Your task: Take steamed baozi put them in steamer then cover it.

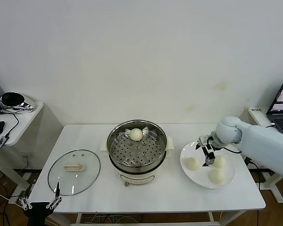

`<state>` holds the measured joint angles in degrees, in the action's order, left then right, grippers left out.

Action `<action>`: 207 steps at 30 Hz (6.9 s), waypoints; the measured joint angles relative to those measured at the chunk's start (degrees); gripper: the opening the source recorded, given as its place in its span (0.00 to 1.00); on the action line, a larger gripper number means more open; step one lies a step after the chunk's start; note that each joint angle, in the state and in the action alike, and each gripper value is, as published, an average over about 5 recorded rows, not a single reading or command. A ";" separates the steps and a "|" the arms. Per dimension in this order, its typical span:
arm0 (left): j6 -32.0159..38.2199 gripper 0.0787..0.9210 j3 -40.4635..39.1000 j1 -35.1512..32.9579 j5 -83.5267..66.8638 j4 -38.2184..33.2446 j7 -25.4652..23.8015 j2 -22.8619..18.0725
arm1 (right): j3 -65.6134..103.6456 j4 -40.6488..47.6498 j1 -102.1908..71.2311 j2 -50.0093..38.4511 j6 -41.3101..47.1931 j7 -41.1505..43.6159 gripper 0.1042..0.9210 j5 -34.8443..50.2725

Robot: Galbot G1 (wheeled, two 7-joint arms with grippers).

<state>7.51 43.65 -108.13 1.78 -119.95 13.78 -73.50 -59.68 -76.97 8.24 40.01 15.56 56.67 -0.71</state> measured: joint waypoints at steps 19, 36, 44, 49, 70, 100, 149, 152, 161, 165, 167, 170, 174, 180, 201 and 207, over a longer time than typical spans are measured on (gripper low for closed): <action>0.06 0.88 -0.40 0.12 0.32 0.28 0.10 -0.21 | 6.03 10.25 -7.00 7.28 -0.81 -0.23 0.80 -3.71; 0.00 0.88 -0.71 0.25 0.60 -0.15 -0.04 -0.22 | 5.58 8.46 -3.21 5.96 0.89 1.26 0.57 -1.40; -0.30 0.88 -1.07 0.79 0.38 -0.38 -0.19 0.59 | -1.63 0.76 10.93 2.03 4.10 1.72 0.60 6.30; -0.36 0.88 -1.44 1.22 0.03 -0.39 -0.22 1.13 | -7.72 -4.21 22.25 2.36 6.76 1.15 0.60 12.95; -0.27 0.88 -0.82 1.02 -0.32 -2.17 -0.06 0.63 | -15.21 -0.21 28.90 27.57 18.84 -7.55 0.61 34.32; 0.22 0.88 -1.36 1.11 -0.05 -2.79 0.29 -0.01 | -12.23 17.80 15.68 44.68 25.49 -11.98 0.74 33.81; 0.02 0.88 -2.04 -0.41 2.00 -0.95 -0.04 -0.12 | 6.15 -11.34 -1.58 -14.53 0.33 10.01 0.88 -4.16; 0.02 0.88 -2.01 -0.52 2.13 -0.92 -0.06 -0.21 | 8.80 -9.79 -5.36 -14.44 -0.12 9.79 0.88 -5.79; -0.01 0.88 -1.68 -0.59 2.15 -0.93 -0.09 -0.32 | 14.49 -5.61 -13.07 -12.90 -0.70 8.60 0.88 -8.14; 0.01 0.88 -1.46 -0.66 2.07 -0.82 -0.07 -0.19 | 15.95 -3.97 -14.68 -11.69 -0.66 7.98 0.88 -8.54; 0.02 0.88 -1.37 -0.66 2.04 -0.80 -0.06 -0.15 | 16.53 -3.20 -15.19 -11.00 -0.60 7.65 0.88 -8.68; 0.04 0.88 -1.32 -0.65 2.03 -0.72 -0.05 -0.15 | 17.16 -2.10 -15.68 -9.85 -0.44 7.26 0.88 -8.74; 0.07 0.88 -1.31 -0.65 2.03 -0.63 -0.04 -0.22 | 17.39 -0.97 -16.04 -8.34 -0.12 7.08 0.88 -8.79; 0.09 0.88 -1.28 -0.60 1.99 -0.56 -0.03 -0.32 | 17.54 0.02 -16.63 -6.96 0.42 7.10 0.85 -9.17; 0.07 0.88 -1.09 -0.43 1.81 -0.60 -0.03 -0.26 | 14.80 -1.28 -11.08 -6.76 2.03 8.72 0.59 -6.03; 0.06 0.88 -1.25 -0.06 1.64 -0.62 -0.04 0.02 | 11.23 -1.95 -1.87 -5.22 2.35 9.68 0.60 -1.34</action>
<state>7.57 42.40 -108.19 3.43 -120.58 13.74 -73.48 -48.45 -78.93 6.37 34.79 17.91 66.36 -2.05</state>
